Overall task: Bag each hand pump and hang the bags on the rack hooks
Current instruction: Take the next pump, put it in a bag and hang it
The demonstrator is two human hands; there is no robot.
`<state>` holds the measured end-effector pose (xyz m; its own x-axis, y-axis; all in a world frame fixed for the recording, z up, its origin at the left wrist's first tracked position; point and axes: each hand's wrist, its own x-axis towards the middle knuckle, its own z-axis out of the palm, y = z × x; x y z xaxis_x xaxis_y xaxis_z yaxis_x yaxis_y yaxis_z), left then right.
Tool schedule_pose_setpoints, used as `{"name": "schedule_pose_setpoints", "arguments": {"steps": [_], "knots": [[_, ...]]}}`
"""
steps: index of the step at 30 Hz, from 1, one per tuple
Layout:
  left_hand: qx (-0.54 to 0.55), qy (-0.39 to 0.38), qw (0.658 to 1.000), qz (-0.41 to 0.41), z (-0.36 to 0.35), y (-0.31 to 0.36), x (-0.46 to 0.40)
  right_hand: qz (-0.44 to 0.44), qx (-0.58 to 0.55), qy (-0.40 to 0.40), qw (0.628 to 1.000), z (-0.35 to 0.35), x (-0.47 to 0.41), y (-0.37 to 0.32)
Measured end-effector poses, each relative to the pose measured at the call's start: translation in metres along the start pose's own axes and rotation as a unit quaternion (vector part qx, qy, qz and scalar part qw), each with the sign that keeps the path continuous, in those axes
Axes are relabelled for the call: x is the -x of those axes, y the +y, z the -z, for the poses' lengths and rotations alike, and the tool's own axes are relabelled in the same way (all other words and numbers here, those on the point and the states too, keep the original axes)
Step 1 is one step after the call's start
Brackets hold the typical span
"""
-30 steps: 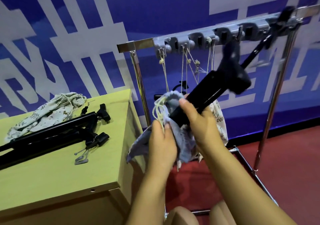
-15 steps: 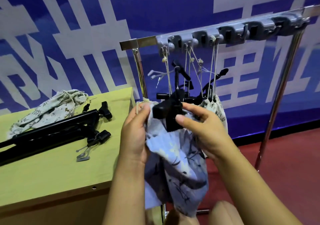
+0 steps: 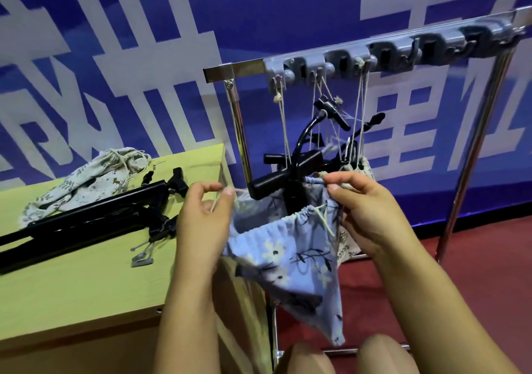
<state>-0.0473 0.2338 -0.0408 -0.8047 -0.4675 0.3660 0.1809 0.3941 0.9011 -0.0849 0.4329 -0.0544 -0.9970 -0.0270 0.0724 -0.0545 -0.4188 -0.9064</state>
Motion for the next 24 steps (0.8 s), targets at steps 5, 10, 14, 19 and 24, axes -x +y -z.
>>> {"name": "schedule_pose_setpoints", "arguments": {"steps": [5, 10, 14, 19, 24], "knots": [[-0.088, -0.086, 0.992, -0.006, 0.009, 0.001, 0.001, -0.017, 0.009, -0.048, 0.999, 0.001, 0.002, -0.005], [-0.161, -0.025, 0.986, -0.035, 0.008, 0.003, -0.004, -0.011, 0.043, -0.066, 0.997, 0.002, 0.003, -0.005], [-0.084, 0.001, 0.996, 0.009, 0.005, 0.005, -0.007, 0.047, 0.109, -0.103, 0.988, 0.004, 0.007, -0.002], [0.019, 0.03, 0.998, 0.056, 0.005, 0.001, -0.007, 0.151, 0.26, -0.055, 0.952, -0.002, 0.01, 0.003], [0.043, 0.06, 0.996, 0.058, 0.01, 0.0, -0.011, 0.21, 0.331, -0.025, 0.92, -0.008, 0.009, 0.006]]}}
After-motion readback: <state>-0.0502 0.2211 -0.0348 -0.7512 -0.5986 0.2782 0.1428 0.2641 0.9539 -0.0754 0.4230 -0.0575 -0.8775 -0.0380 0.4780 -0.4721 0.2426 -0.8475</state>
